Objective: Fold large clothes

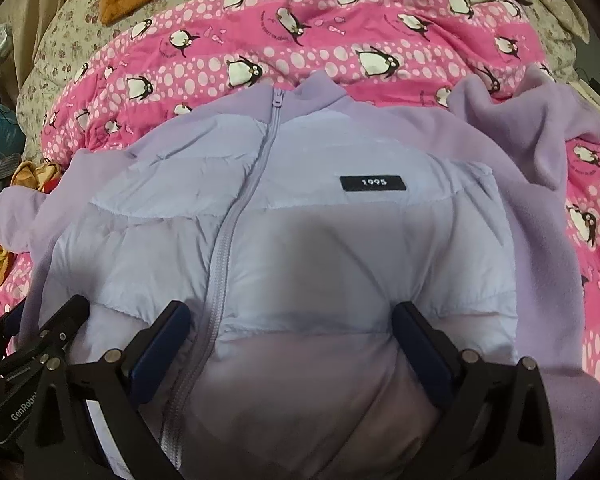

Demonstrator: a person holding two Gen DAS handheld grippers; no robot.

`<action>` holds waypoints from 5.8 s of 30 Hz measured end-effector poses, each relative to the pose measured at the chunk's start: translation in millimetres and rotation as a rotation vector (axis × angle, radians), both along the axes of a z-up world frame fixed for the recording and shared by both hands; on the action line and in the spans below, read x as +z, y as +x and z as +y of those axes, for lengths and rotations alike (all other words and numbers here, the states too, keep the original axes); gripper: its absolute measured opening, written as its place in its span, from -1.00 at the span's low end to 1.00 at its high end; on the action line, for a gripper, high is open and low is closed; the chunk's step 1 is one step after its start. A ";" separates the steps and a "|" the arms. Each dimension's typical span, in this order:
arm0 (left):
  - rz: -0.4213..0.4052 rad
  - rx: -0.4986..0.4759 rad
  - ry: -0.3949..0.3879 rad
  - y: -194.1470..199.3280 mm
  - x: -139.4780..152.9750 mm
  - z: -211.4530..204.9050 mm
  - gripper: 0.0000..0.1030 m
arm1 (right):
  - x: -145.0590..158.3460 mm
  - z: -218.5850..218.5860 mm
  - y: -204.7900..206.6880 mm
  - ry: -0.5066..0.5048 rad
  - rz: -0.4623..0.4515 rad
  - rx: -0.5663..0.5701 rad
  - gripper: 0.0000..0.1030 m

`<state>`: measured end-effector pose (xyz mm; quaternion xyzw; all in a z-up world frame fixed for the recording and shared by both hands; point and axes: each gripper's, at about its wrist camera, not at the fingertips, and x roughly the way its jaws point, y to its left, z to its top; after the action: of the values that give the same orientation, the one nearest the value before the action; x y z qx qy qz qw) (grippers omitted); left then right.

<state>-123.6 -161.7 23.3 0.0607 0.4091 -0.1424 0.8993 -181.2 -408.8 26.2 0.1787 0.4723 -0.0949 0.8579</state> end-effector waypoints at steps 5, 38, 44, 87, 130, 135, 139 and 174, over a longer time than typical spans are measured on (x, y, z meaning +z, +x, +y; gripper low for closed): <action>-0.003 -0.002 0.006 -0.8 -0.9 0.2 0.13 | -1.4 0.9 0.8 -0.013 0.007 0.014 0.99; -0.113 0.070 -0.075 -16.1 60.4 48.6 0.06 | 79.9 38.7 -42.4 -0.122 -0.203 -0.024 0.99; -0.113 0.091 -0.067 -13.2 61.3 57.1 0.06 | 78.8 43.5 -39.5 -0.136 -0.187 -0.013 0.99; -0.077 0.838 -0.090 222.3 44.9 314.0 -1.00 | 29.2 56.4 -12.4 -0.080 -0.072 0.115 0.99; -0.031 -0.404 -0.137 -4.7 100.8 -99.3 -0.71 | 73.1 -110.1 -35.1 -0.031 -0.027 -0.048 0.99; -0.069 -0.055 0.032 34.4 69.7 -15.6 -0.71 | 56.6 -77.9 12.9 -0.071 0.022 -0.011 0.99; -0.005 0.101 0.064 61.3 32.4 24.2 -0.71 | 6.0 -78.4 51.6 -0.013 0.181 -0.071 0.06; 0.107 -0.098 0.049 50.8 19.9 -52.1 -0.67 | 70.8 -102.1 -38.0 -0.112 0.037 -0.147 0.44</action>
<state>-72.8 -213.8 43.1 0.0951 0.4564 -0.1794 0.8663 -219.1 -510.8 97.0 0.1626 0.4677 -0.1872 0.8484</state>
